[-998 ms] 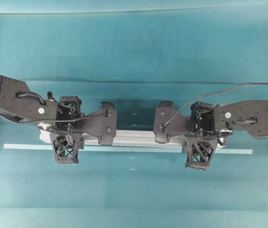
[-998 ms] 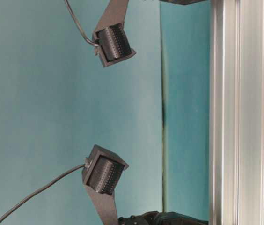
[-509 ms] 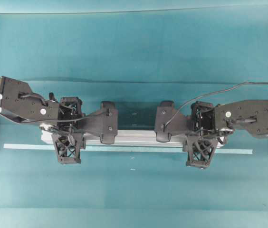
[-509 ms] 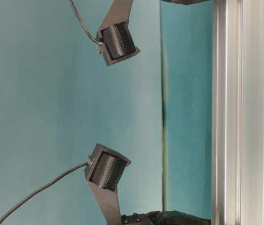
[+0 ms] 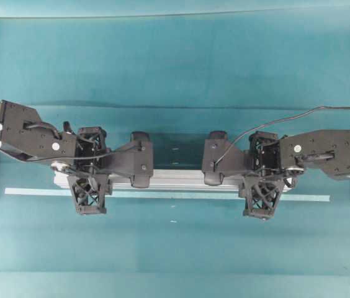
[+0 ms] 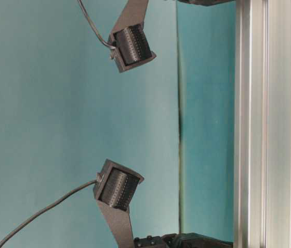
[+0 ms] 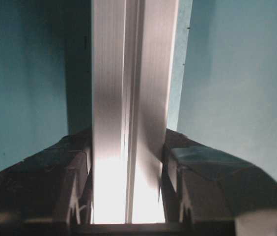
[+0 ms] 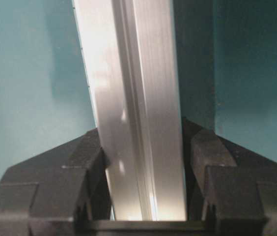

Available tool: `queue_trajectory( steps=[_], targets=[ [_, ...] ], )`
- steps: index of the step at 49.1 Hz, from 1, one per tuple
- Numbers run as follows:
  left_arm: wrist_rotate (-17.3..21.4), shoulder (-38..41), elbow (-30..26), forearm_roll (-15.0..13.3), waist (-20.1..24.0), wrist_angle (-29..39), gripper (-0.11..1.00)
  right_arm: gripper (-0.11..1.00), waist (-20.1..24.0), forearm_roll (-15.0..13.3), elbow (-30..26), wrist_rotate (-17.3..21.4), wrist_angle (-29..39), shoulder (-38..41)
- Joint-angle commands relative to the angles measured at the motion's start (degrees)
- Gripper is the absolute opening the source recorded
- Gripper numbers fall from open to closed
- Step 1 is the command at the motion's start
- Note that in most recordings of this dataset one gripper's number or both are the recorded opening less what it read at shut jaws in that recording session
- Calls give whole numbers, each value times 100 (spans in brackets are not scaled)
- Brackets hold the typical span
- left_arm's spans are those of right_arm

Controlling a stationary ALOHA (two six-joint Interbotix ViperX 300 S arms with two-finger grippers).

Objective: Lift the metal rail with both hands.
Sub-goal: 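Set the rail on the table while holding it with both grippers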

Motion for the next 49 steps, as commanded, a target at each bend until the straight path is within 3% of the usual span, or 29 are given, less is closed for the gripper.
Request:
queue_trajectory(
  steps=[1,35,49],
  targets=[
    [-79,-44,-114,-26,-105,-53,28,38,-53,26,-53,44,-53,-18],
    [-79,-44,-114,-18,-105,-18,28,38,35,62,-35,70,-97,0],
    [-26,-70,-9,-18,-105,-308,28,38,26,53,18,88,-158,62]
  ],
)
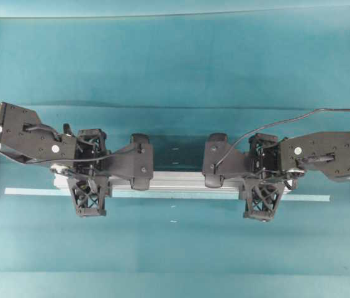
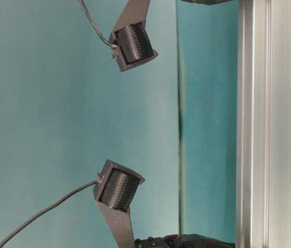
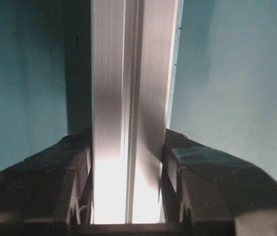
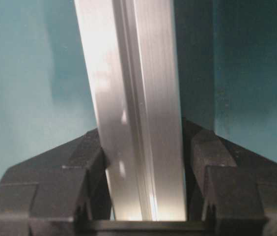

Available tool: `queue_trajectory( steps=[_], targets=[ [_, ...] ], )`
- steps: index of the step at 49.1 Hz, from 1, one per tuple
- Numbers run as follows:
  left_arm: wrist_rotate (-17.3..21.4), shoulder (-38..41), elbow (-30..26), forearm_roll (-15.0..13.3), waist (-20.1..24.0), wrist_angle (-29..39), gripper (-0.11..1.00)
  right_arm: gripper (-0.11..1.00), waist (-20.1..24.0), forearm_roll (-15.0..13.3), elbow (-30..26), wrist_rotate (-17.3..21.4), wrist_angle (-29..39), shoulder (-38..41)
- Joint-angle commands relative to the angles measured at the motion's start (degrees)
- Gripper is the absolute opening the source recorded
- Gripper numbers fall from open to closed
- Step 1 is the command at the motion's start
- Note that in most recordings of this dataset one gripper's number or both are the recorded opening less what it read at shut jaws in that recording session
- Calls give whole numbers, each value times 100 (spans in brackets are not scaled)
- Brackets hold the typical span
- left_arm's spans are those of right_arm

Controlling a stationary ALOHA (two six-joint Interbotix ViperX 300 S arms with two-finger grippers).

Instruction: Lift the metal rail with both hands.

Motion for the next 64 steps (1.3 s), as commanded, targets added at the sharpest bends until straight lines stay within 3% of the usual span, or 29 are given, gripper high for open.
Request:
queue_trajectory(
  steps=[1,20,23,30,36,54,64],
  targets=[
    [0,-70,-26,-26,-62,-237,28,38,-35,35,-18,97,-70,44],
    [-62,-79,53,-18,-62,-352,29,38,-35,35,9,70,-211,53],
    [-53,-79,62,-26,-62,-343,38,40,-35,35,0,62,-211,53],
    [-62,-88,79,-26,-62,-334,74,78,-26,35,0,35,-229,53],
    [-62,-88,105,-26,-62,-352,80,99,9,9,0,26,-281,53],
    [-35,-193,185,-18,-35,-316,89,98,9,0,-9,35,-387,-53],
    [53,-694,132,-26,79,-70,91,98,-70,0,-18,70,-413,-712]
  ],
)
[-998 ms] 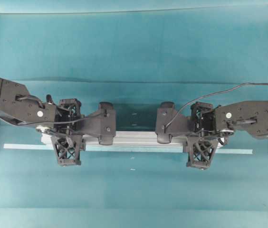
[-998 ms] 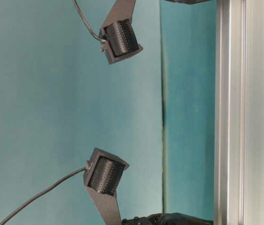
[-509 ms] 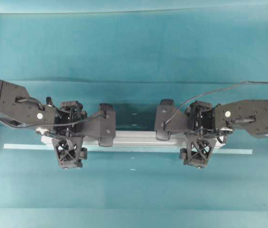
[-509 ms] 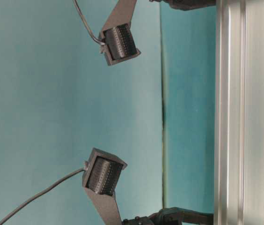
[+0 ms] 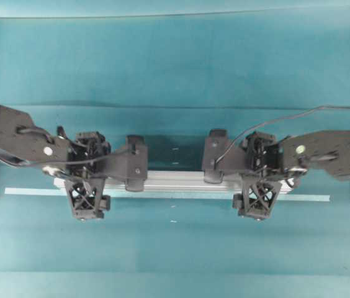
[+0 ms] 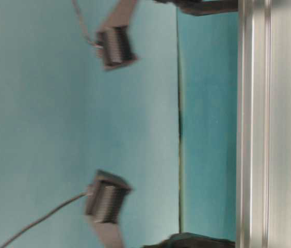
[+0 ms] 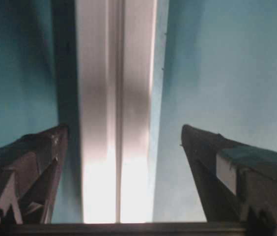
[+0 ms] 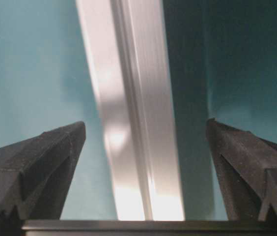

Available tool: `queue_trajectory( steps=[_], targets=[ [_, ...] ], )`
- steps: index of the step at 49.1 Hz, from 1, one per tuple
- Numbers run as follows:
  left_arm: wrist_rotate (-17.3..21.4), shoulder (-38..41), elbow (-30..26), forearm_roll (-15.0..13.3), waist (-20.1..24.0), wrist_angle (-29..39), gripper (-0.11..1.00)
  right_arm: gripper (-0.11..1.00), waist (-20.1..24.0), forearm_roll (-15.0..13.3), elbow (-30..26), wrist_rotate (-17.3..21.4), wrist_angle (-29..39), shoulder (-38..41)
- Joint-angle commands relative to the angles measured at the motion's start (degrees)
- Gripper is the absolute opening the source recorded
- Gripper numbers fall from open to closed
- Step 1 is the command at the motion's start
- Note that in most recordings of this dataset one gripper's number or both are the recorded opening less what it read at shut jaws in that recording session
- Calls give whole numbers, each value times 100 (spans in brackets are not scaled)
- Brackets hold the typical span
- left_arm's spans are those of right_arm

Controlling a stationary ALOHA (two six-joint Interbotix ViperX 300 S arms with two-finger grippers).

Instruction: Lift the metal rail with both hands.

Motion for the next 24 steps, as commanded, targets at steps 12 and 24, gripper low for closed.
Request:
queue_trajectory(
  steps=[12,24],
  targets=[
    [53,-1301,-44,0,53,448,91,98,-202,-9,-26,26,-185,-1371],
    [62,-2461,105,0,53,255,91,98,-343,-9,220,18,-721,-2435]
  ],
)
